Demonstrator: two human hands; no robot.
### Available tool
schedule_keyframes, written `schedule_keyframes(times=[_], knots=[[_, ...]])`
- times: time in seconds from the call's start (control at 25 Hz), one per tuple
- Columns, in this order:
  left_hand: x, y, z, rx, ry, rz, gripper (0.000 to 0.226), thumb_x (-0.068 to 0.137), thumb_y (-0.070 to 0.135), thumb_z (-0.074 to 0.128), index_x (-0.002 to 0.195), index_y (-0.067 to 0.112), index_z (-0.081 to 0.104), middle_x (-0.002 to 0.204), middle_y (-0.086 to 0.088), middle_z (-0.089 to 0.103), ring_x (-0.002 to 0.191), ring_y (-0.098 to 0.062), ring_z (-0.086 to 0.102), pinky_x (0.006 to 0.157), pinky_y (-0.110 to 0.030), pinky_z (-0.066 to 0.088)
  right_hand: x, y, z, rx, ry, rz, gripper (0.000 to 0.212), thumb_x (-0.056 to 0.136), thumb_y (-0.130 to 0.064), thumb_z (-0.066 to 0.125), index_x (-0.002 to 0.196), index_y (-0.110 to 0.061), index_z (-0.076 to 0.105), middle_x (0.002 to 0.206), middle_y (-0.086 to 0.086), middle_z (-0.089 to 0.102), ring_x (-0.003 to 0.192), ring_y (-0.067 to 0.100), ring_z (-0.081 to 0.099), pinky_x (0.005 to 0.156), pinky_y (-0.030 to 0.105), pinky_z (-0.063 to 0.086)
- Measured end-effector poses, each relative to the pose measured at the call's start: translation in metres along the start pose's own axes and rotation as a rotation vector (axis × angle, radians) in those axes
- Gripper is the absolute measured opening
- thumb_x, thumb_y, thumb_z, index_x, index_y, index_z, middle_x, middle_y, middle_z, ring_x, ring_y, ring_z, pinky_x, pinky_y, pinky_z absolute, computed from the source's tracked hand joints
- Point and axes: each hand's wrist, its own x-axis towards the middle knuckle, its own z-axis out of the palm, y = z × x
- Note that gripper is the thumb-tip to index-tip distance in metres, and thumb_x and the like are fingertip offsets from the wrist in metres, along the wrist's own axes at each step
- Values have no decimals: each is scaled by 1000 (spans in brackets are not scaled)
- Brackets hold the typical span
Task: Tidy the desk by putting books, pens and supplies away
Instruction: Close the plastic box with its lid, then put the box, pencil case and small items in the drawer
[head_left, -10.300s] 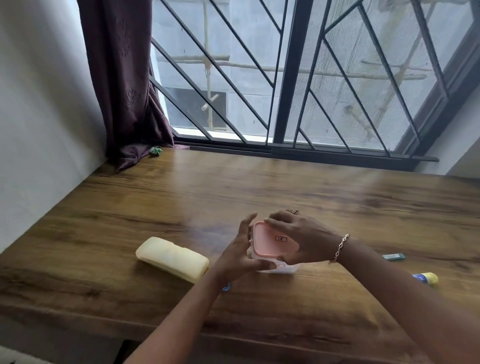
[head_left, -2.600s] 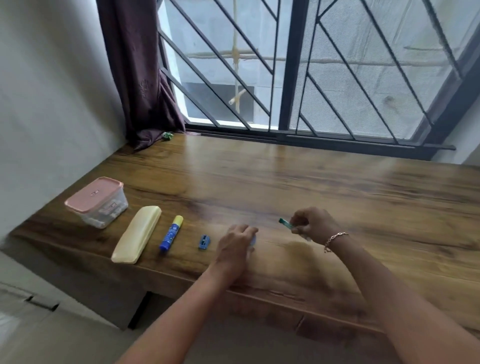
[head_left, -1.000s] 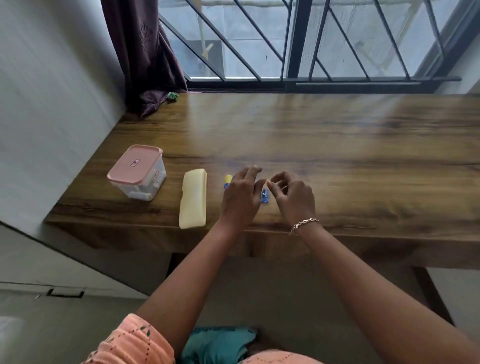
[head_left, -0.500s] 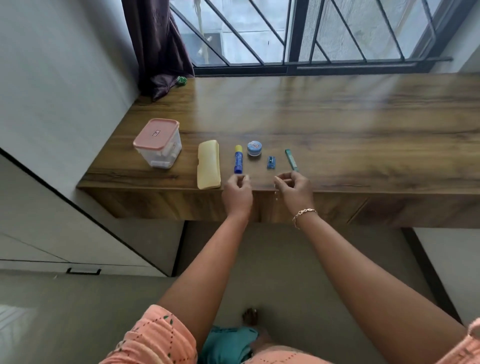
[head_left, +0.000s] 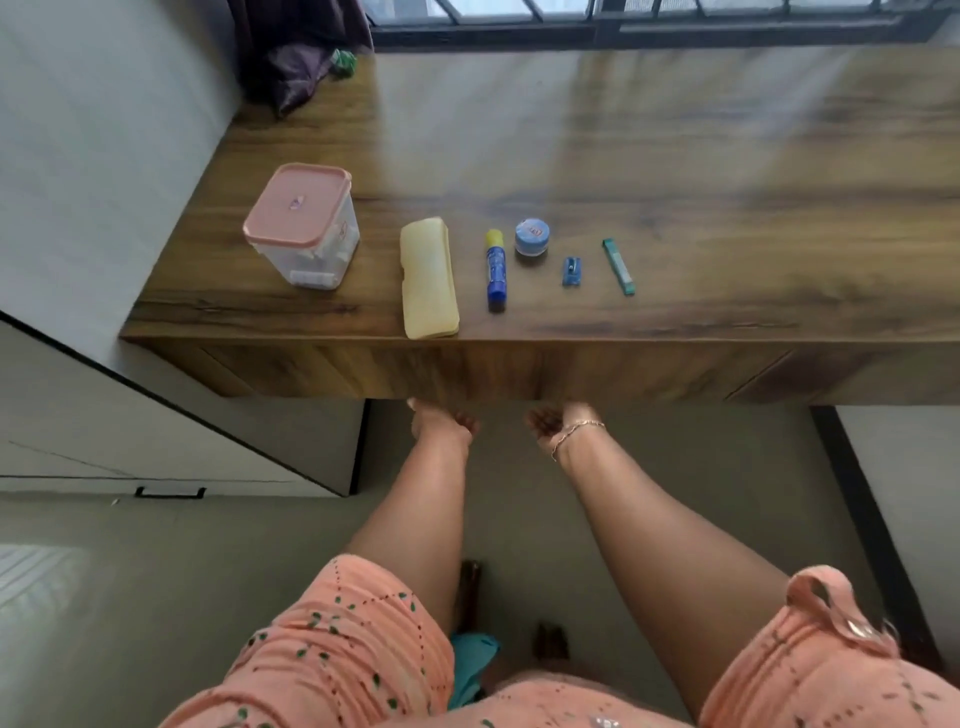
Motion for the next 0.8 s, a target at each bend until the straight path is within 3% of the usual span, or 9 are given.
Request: schedule_keyframes(times=[0.08,0.12,0.16,0.2,0.24,0.4,0.56,0.72,0.8], knots=[[18,7,1,-52,-78,-77,60,99,51,22,146,16,28,148,-9,35,135,-30,35,109,-47,27,6,1,9,67,43,-15,42,101,-19,22,65,-5,40,61,11,46,61,20,44,101,33,41],[22,12,3,-91,40,-107,61,99,52,20,149,18,18,156,-7,19,143,-30,21,113,-47,19,13,2,11,108,57,-24,44,101,-24,22,67,-4,41,66,11,44,68,22,49,108,35,35],[26,13,6,211,102,-5,62,99,52,16,150,18,11,157,-7,11,145,-30,14,115,-47,16,20,3,13,161,47,-27,46,101,-29,21,73,-2,46,73,15,48,84,27,57,111,36,33],[29,15,2,-180,134,-45,64,98,54,13,151,18,10,157,-10,11,145,-31,14,115,-47,17,29,5,13,201,35,-29,49,100,-34,21,87,1,53,88,21,56,106,29,57,110,35,33],[33,17,1,-173,8,4,67,96,57,11,150,18,11,156,-12,17,143,-31,19,115,-46,18,37,6,14,259,14,-31,49,100,-38,21,103,-3,55,105,21,59,116,27,54,104,34,39],[45,25,0,-205,-87,28,77,90,69,7,142,22,38,105,-10,59,95,-25,55,92,-38,42,60,12,23,366,57,-54,41,97,-48,22,76,-25,47,79,-4,48,67,12,46,56,26,37],[37,33,4,-191,-164,0,75,90,68,4,142,26,37,149,-6,38,135,-31,37,112,-47,29,64,17,33,481,46,-143,40,97,-46,30,85,-22,59,83,1,59,75,19,57,88,38,50],[36,35,3,-138,-144,-33,80,89,69,2,145,21,32,152,-9,32,137,-32,34,112,-45,30,66,14,34,481,26,-153,36,96,-41,38,81,-19,62,68,2,68,66,19,64,65,35,56],[40,35,1,-118,-121,-30,83,88,71,2,147,19,28,152,-12,30,138,-32,33,112,-43,28,68,15,32,446,38,-151,35,95,-43,38,82,-20,61,75,2,67,72,20,61,69,38,55]])
